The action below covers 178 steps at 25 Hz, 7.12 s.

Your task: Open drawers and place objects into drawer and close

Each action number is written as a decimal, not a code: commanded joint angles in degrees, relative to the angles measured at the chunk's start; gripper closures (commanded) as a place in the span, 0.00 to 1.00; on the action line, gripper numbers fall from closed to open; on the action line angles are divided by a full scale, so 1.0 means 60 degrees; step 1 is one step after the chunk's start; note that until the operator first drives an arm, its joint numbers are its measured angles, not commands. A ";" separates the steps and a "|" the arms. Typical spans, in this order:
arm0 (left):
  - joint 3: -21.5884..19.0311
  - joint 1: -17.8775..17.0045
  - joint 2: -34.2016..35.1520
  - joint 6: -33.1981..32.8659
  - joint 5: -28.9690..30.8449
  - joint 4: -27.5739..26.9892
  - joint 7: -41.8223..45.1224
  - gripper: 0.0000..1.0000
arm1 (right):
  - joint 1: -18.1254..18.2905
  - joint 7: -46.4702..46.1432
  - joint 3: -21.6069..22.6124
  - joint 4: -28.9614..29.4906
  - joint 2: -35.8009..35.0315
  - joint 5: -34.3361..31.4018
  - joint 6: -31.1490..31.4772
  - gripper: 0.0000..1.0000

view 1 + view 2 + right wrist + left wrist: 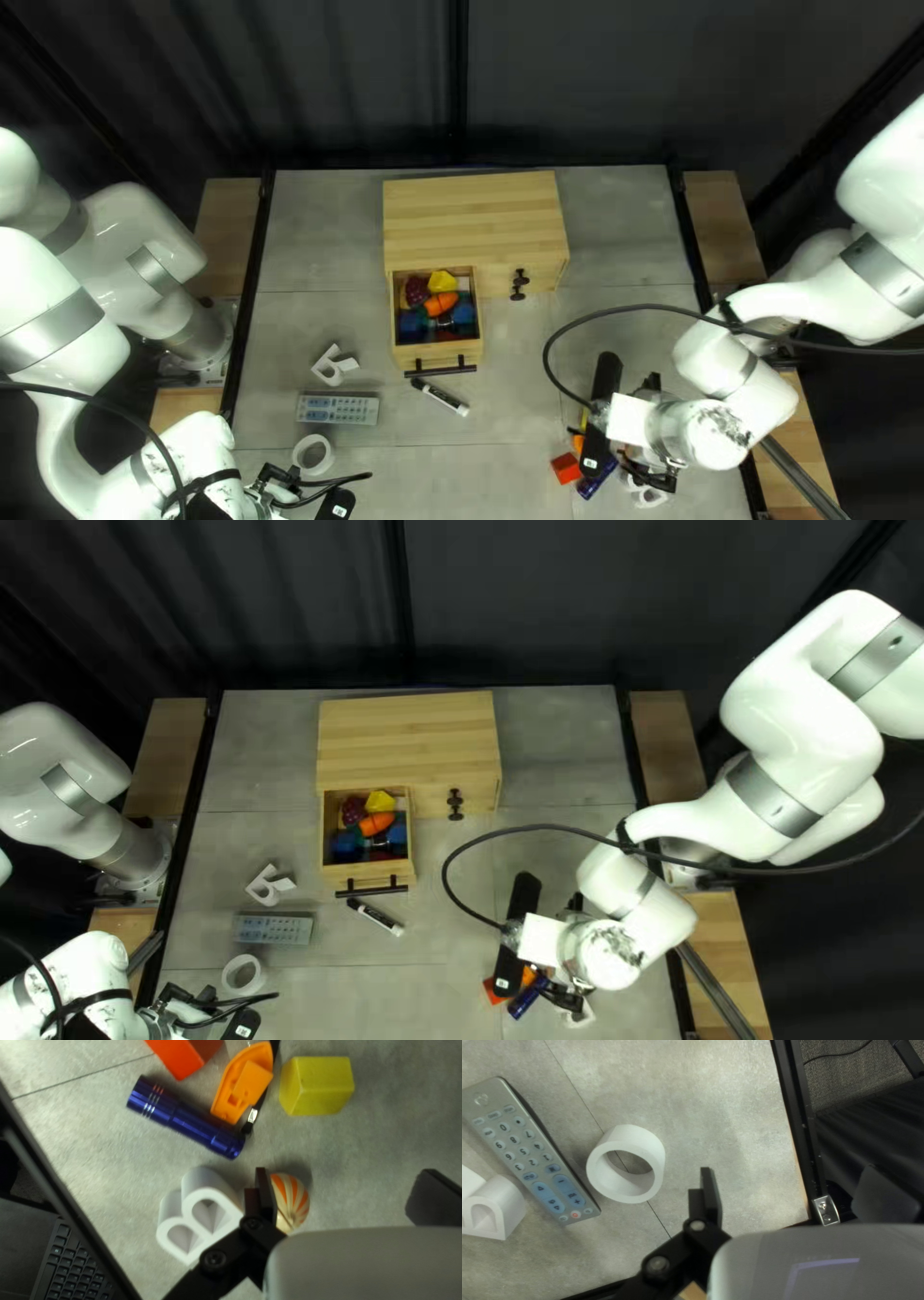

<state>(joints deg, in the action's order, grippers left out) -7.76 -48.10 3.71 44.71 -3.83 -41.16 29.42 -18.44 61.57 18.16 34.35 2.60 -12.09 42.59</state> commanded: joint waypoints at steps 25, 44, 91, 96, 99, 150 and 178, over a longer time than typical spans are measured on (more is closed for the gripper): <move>0.0000 0.0000 0.0000 0.0000 0.0000 0.0000 0.0000 0.00 | 0.0427 -0.0462 -0.0412 -0.0678 -0.0234 -0.0904 -0.1222 0.00; 0.0000 0.0000 0.0000 0.0000 0.0000 0.0000 0.0000 0.00 | 0.0629 -0.0734 -0.0617 -0.0111 -0.0949 -0.1360 -0.1455 0.00; 0.0000 0.0000 0.0000 0.0000 0.0000 0.0000 0.0000 0.00 | 0.2412 -0.3970 -0.2260 0.7220 -0.2712 -0.2581 0.2228 0.72; 0.0000 0.0000 0.0000 0.0000 0.0000 0.0000 0.0000 0.00 | 0.2412 -0.4015 -0.2206 0.7014 -0.2626 -0.2512 0.1979 0.00; 0.0000 0.0000 0.0000 0.0000 0.0000 0.0000 0.0000 0.00 | 0.2226 -0.3655 -0.2062 0.6747 -0.2334 -0.2379 0.2211 0.00; 0.0000 0.0000 0.0000 0.0000 0.0000 0.0000 0.0000 0.00 | -0.0434 0.4734 -0.0616 0.1672 -0.1651 0.0053 0.0611 0.00; 0.0000 0.0000 0.0000 0.0000 0.0000 0.0000 0.0000 0.00 | -0.0339 0.4550 -0.0771 0.1754 -0.2133 -0.0499 -0.0103 0.00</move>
<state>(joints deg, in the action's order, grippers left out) -7.76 -48.10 3.71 44.71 -3.83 -41.16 29.42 -20.47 88.87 13.49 45.17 -10.32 -15.19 42.17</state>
